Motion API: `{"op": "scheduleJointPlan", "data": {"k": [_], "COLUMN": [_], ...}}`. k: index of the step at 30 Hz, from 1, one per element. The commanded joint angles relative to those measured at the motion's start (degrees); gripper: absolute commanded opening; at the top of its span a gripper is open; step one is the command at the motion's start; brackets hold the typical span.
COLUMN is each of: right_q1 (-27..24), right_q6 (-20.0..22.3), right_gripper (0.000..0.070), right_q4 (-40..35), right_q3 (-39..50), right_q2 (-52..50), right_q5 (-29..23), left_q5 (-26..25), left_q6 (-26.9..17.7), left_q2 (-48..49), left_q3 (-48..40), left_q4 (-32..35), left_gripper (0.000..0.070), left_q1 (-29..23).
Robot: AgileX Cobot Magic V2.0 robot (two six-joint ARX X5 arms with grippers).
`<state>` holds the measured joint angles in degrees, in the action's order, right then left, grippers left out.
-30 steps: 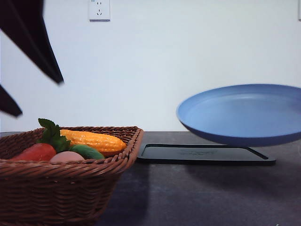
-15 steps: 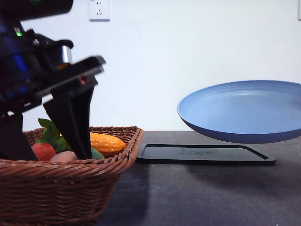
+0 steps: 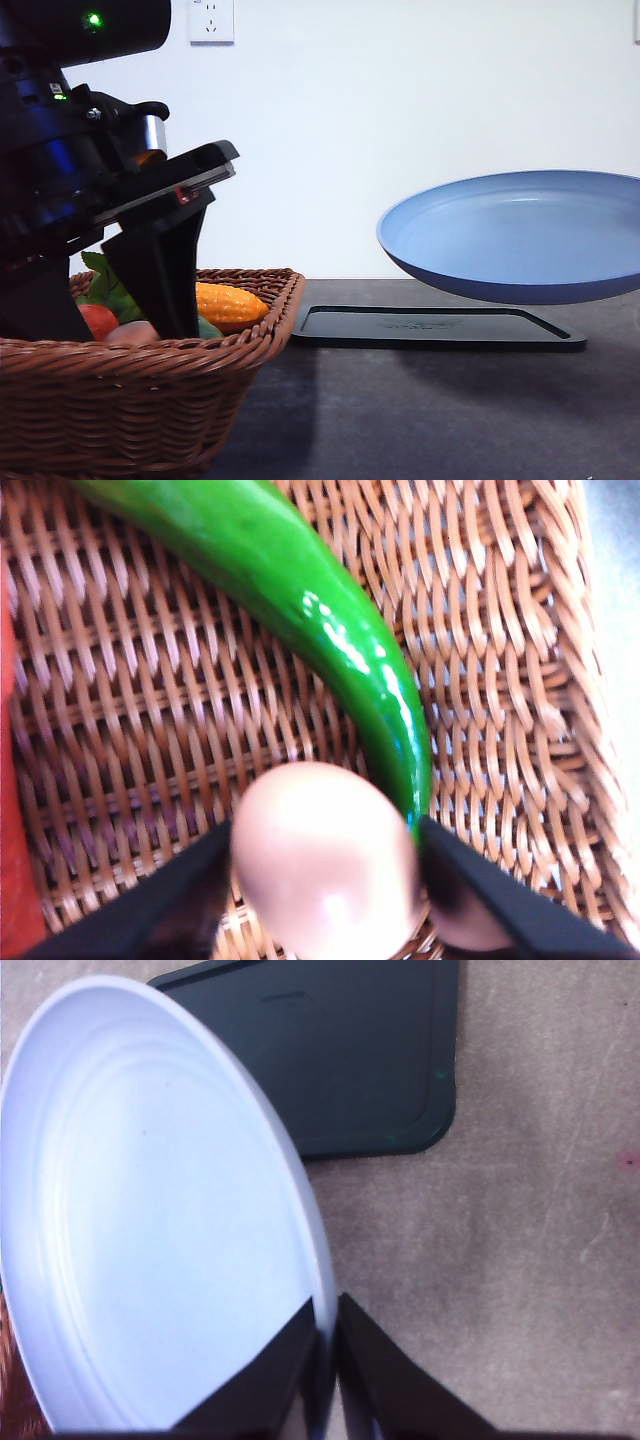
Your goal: Transfer egg from basket to plate and serve
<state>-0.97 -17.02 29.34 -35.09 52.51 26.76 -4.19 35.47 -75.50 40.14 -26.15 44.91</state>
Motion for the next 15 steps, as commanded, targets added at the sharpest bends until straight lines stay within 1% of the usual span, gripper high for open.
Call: {"op": "scheduleJointPlan", "data": {"k": [1, 7, 13, 15], "right_q1": [-0.09, -0.09, -0.09, -0.07], "right_q6": [-1.05, -1.07, -2.20, -3.06], "right_gripper": [0.0000, 0.0000, 0.0000, 0.0000], "right_q4": [-0.72, -0.76, -0.59, -0.21], "right_q3": [-0.50, -0.50, -0.52, -0.61], "right_q2": [0.17, 0.17, 0.17, 0.20], "right_q5": [0.20, 0.22, 0.50, 1.48], "left_q5": [0.20, 0.34, 4.68, 4.95], "left_q6": [-1.20, -3.68, -5.97, -6.95], "left_q2": [-0.96, -0.90, 2.10, 4.22], "left_q3": [0.72, 0.72, 1.47, 3.23], "left_q4": [-0.11, -0.47, -1.88, -3.15], "left_gripper": [0.0267, 0.0191, 0.0182, 0.0182], "left_q1": [0.55, 0.55, 0.46, 0.47]}}
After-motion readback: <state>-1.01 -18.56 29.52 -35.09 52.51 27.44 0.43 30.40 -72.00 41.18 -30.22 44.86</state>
